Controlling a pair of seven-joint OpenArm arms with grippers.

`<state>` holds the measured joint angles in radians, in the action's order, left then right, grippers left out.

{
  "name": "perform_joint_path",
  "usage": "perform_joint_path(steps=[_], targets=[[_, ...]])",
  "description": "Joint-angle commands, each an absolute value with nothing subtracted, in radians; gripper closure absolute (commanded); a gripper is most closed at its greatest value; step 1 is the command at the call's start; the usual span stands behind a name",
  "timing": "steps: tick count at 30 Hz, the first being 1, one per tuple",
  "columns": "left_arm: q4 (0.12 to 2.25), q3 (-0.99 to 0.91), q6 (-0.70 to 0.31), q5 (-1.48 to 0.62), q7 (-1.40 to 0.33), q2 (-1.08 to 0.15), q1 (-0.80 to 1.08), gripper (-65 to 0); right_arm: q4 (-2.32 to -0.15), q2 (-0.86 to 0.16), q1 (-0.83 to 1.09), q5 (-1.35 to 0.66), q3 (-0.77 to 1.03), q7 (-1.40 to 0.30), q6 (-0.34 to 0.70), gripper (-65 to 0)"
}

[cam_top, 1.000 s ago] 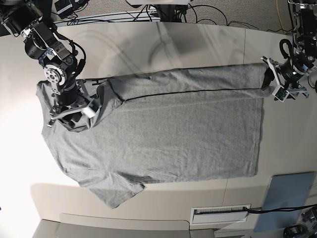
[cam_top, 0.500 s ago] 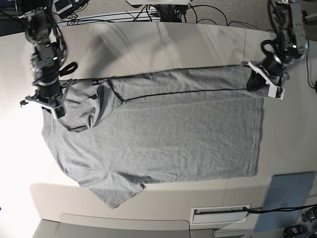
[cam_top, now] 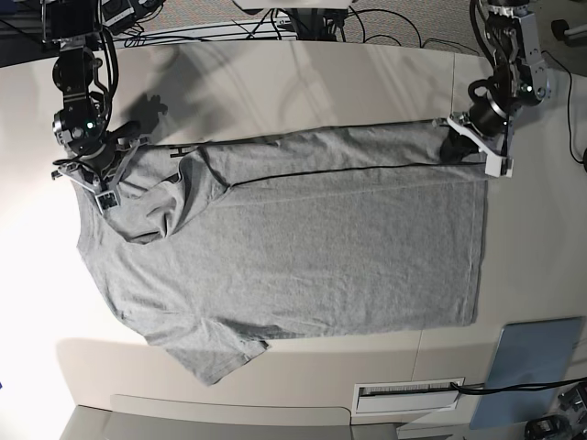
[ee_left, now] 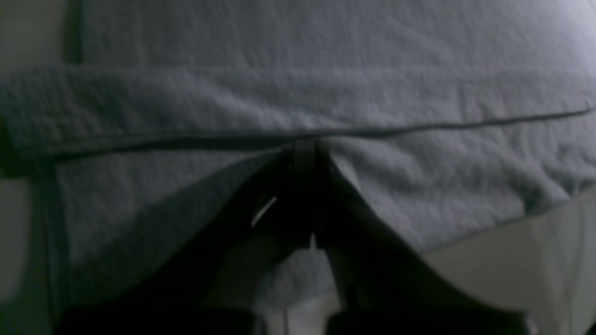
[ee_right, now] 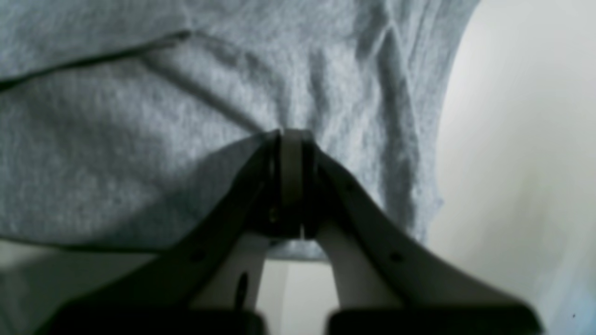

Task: Fold the T-shirt properly
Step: 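Drag the shirt further toward the robot base, then open both grippers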

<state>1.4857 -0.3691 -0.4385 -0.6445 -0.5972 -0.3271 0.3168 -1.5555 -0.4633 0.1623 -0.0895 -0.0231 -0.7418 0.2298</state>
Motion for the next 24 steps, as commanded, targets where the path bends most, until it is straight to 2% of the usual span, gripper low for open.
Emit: perform_joint_path(steps=[1,5,13,18,24], targets=[[1.487,-0.37,-0.431,-0.606,-0.657,-0.335,0.35,0.0,-1.565,-0.484,0.174,-0.086,-0.015,-0.757,0.234,0.0],[1.497,-0.372,-0.469,-0.606,-0.656,-0.343,0.422,0.0,-1.591,-0.502,0.245,-0.086,-0.015,-0.754,0.234,0.0],[1.497,-0.372,-0.472,-0.606,-0.628,-0.388,0.562,0.0,-1.748,-0.569,0.439,-0.084,-0.011,-0.76,0.2,0.0],[1.498,-0.372,-0.527,-0.606,-0.628,-0.408,0.652,0.0,-1.792,-0.582,0.55,-0.02,-0.01,-0.763,0.181,0.0],[1.523,-0.372,-0.529,-0.597,-0.627,-0.413,0.741,0.0,-1.841,-0.582,0.684,0.066,0.004,-0.761,0.133,0.0]])
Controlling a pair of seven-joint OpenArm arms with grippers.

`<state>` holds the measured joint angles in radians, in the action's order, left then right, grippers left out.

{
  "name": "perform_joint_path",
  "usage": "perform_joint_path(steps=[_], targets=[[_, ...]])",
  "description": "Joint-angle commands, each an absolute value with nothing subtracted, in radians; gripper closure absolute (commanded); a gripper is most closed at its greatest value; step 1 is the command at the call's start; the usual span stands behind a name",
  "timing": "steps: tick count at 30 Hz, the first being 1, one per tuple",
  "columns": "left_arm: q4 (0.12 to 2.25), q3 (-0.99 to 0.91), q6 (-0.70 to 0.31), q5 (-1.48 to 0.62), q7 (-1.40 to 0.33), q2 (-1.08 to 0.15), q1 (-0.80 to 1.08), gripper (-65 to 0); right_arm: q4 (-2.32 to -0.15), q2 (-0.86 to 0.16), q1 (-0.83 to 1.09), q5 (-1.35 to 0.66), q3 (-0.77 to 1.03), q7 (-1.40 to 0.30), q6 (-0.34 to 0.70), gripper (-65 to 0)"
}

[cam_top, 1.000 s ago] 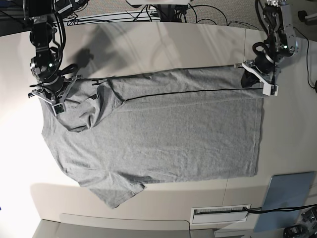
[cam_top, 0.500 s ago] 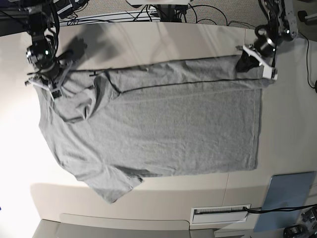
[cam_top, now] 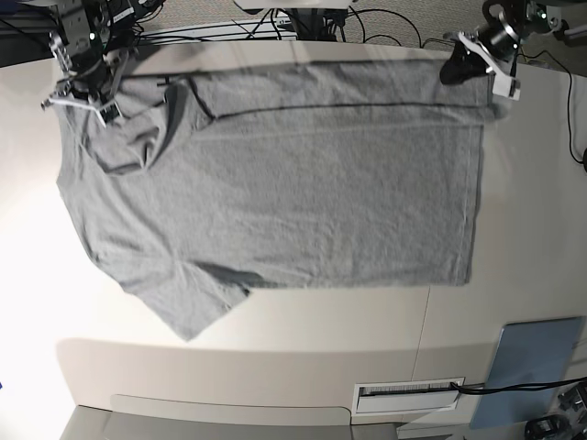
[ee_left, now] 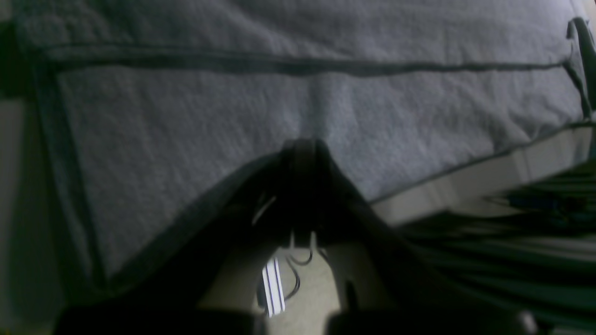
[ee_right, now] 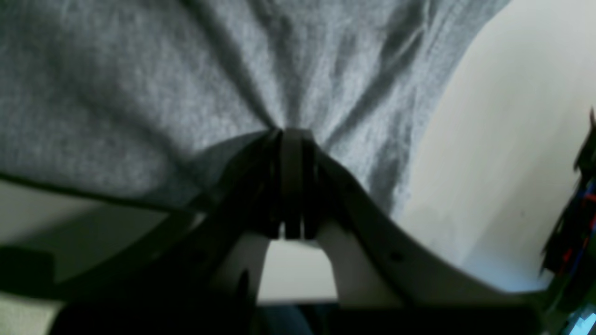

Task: Fold the T-shirt properly
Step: 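Drag the shirt further toward the robot base, then open both grippers, then move the left gripper along the hem to the opposite hem corner and grasp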

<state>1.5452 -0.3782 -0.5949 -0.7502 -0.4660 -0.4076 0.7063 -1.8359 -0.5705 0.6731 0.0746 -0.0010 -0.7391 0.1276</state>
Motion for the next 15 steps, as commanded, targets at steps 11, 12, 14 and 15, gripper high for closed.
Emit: perform_joint_path(steps=[11,12,14,15], targets=[[1.661,-0.372,-0.56,-0.595,-0.588,-0.414,0.761,0.0,-1.956,-0.579,0.797,0.076,0.136,-0.695,0.101,0.0],[1.69,-0.372,-0.56,-0.595,-0.583,-0.414,0.759,0.0,-1.974,-0.579,0.795,0.076,0.149,-0.678,0.091,0.0],[1.753,-0.372,-0.559,-0.595,-0.583,-0.419,0.745,0.0,-2.012,-0.579,0.779,0.076,0.178,-0.67,0.089,0.0],[1.784,-0.372,-0.559,-0.595,-0.583,-0.422,0.735,-2.1,-2.026,-0.579,0.765,0.08,0.193,-0.67,0.089,0.0]])
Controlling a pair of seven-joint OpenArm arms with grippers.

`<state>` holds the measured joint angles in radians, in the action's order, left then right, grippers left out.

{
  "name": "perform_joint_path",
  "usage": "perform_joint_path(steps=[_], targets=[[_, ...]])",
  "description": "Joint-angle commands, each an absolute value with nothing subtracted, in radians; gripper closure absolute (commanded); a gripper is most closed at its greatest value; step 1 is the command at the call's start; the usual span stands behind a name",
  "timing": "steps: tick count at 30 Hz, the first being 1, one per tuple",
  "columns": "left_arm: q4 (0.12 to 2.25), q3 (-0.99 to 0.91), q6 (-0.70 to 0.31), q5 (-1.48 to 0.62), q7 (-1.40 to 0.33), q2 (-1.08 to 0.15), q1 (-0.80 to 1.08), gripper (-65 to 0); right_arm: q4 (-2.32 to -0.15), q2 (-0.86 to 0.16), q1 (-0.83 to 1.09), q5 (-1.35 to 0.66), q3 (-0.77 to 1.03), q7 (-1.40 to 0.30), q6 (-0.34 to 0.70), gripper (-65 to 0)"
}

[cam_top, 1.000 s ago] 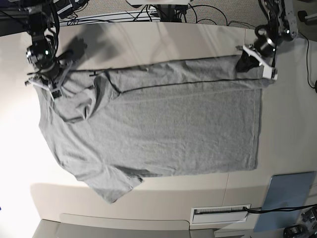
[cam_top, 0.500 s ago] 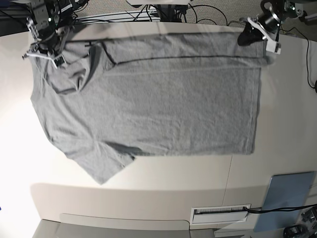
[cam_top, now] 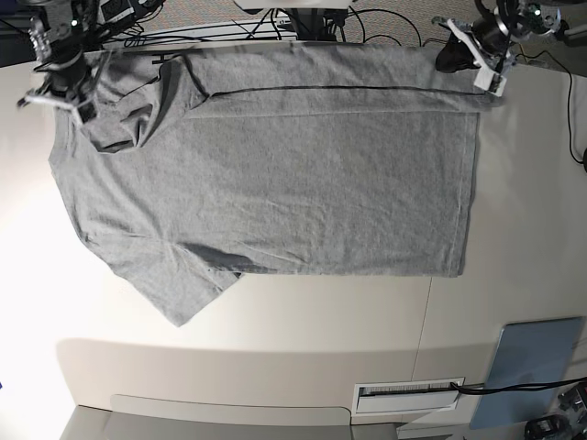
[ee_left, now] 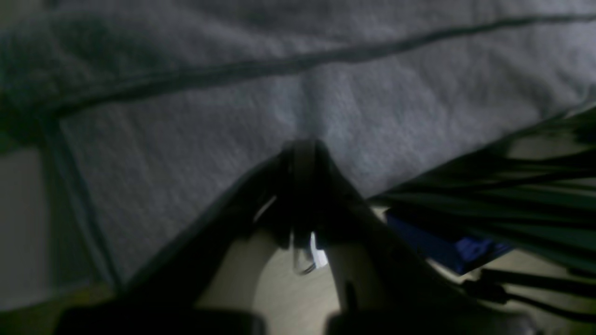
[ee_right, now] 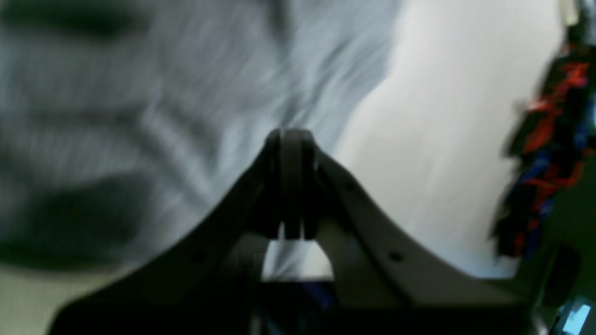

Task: Fold the T-shirt properly
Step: 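Move the left gripper along the hem to the opposite hem corner and grasp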

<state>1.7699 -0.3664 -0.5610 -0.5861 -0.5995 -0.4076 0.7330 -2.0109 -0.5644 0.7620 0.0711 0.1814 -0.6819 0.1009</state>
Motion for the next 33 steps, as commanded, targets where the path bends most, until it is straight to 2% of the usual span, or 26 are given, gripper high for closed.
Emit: perform_joint_path(steps=[1,3,5,7,8,10,12,17,22,26,30,33], targets=[[1.813,-0.372,-0.559,-0.596,-0.583,-0.429,0.723,-6.7,-2.039,-0.579,0.749,0.084,0.208,-0.671,0.089,0.0],[1.862,-0.372,-0.546,-0.596,-0.583,-0.443,0.689,-17.6,-2.053,-0.58,0.709,0.083,0.235,-0.668,0.089,0.0],[1.891,-0.372,-0.482,-0.603,-0.583,-0.454,0.636,-29.0,-2.053,-0.579,0.656,0.083,0.25,-0.67,0.09,-0.2],[1.893,-0.372,-0.385,-0.588,-0.583,-0.454,0.559,-37.8,-2.053,-0.579,0.607,0.082,0.251,-0.682,0.091,-9.7],[1.89,-0.371,-0.351,-0.569,-0.584,-0.454,0.518,-39.7,-2.053,-0.579,0.584,0.07,0.25,-0.682,0.093,-15.1],[1.863,-0.371,-0.32,-0.534,-0.584,-0.451,0.422,-39.9,-2.053,-0.579,0.539,0.021,0.25,-0.68,0.093,-24.4],[1.811,-0.369,-0.31,-0.519,-0.592,-0.446,0.316,-39.9,-2.053,-0.579,0.497,-0.031,0.25,-0.681,0.093,-28.1],[1.555,-0.368,-0.315,-0.554,-0.62,-0.446,0.06,-39.9,-2.053,-0.573,0.429,-0.062,0.25,-0.681,0.089,-28.1],[1.284,-0.358,-0.391,-0.562,-0.639,-0.447,-0.168,-39.9,-2.053,-0.573,0.416,-0.098,0.25,-0.686,0.089,-28.1],[1.113,-0.278,-0.412,-0.56,-0.647,-0.447,-0.323,-39.9,-2.053,-0.573,0.416,-0.097,0.25,-0.724,0.09,-28.1],[0.942,-0.159,-0.291,-0.467,-0.673,-0.45,-0.46,-39.9,-2.053,-0.574,0.416,-0.097,0.25,-0.763,0.09,-28.1],[0.852,-0.117,-0.28,-0.41,-0.703,-0.45,-0.525,-39.9,-2.053,-0.573,0.416,-0.097,0.25,-0.766,0.09,-28.1]])
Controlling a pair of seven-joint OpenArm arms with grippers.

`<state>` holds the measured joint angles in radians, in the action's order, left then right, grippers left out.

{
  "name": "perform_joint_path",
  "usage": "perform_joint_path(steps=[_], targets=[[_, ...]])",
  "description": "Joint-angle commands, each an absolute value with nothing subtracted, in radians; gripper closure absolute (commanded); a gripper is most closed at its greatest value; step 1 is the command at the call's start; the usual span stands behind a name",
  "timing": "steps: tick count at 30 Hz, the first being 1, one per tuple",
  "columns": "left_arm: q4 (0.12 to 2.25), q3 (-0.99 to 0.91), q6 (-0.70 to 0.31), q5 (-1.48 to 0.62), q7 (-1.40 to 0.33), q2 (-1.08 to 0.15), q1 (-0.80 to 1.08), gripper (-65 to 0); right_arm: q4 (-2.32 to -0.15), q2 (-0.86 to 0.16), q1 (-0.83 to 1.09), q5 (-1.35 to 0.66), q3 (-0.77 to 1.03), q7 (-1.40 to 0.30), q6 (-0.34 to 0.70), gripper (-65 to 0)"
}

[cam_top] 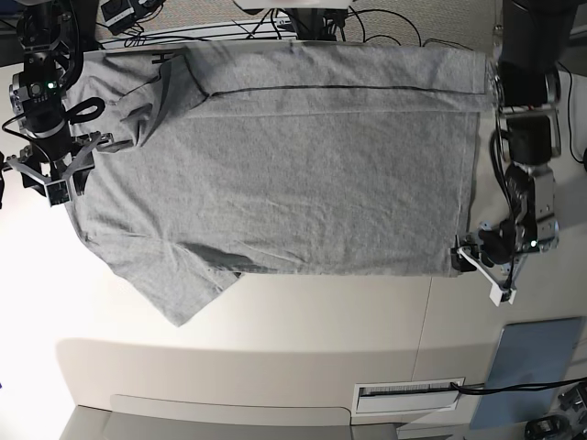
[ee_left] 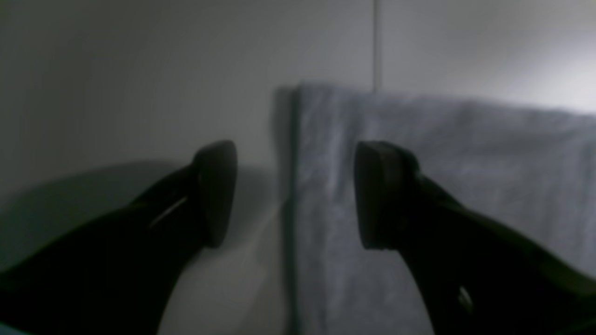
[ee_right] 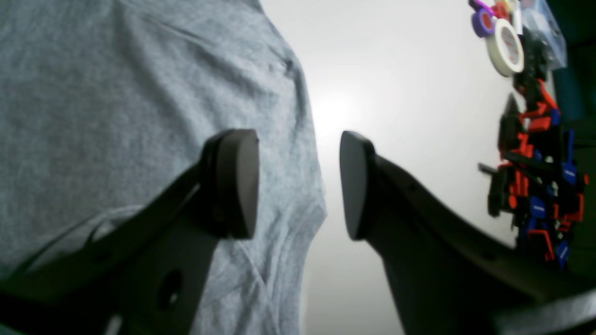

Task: Fold the T-shirt properly
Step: 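Move the left gripper along the hem to the opposite hem corner and grasp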

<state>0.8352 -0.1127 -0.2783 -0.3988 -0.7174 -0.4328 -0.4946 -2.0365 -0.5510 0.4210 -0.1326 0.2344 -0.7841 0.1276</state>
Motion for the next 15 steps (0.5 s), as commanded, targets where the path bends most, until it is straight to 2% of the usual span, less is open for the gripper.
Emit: perform_joint_path(steps=[1,7,10,12,15], targets=[[0.839,-0.113,-0.279,-0.402,-0.708,-0.449,-0.537,-39.9,-2.053,-0.574,0.416,-0.097,0.25,-0.766,0.09,-28.1],[0.833,-0.113,-0.229,-0.397,-0.736,-0.446,-0.551,-39.7,-2.053,-0.57,0.415,-0.11,0.244,-0.747,0.113,-28.1],[0.834,-0.113,-0.289,-0.402,-0.753,-0.448,-0.551,-39.7,-2.036,-0.543,0.393,-0.156,0.216,-0.752,0.19,-28.1],[0.834,-0.113,-0.333,-0.438,-0.752,-0.448,-0.551,-39.7,-2.008,-0.515,0.359,-0.17,0.195,-0.765,0.192,-28.1],[0.834,-0.113,-0.34,-0.477,-0.72,-0.448,-0.551,-39.7,-1.972,-0.483,0.311,-0.183,0.182,-0.773,0.192,-28.1]])
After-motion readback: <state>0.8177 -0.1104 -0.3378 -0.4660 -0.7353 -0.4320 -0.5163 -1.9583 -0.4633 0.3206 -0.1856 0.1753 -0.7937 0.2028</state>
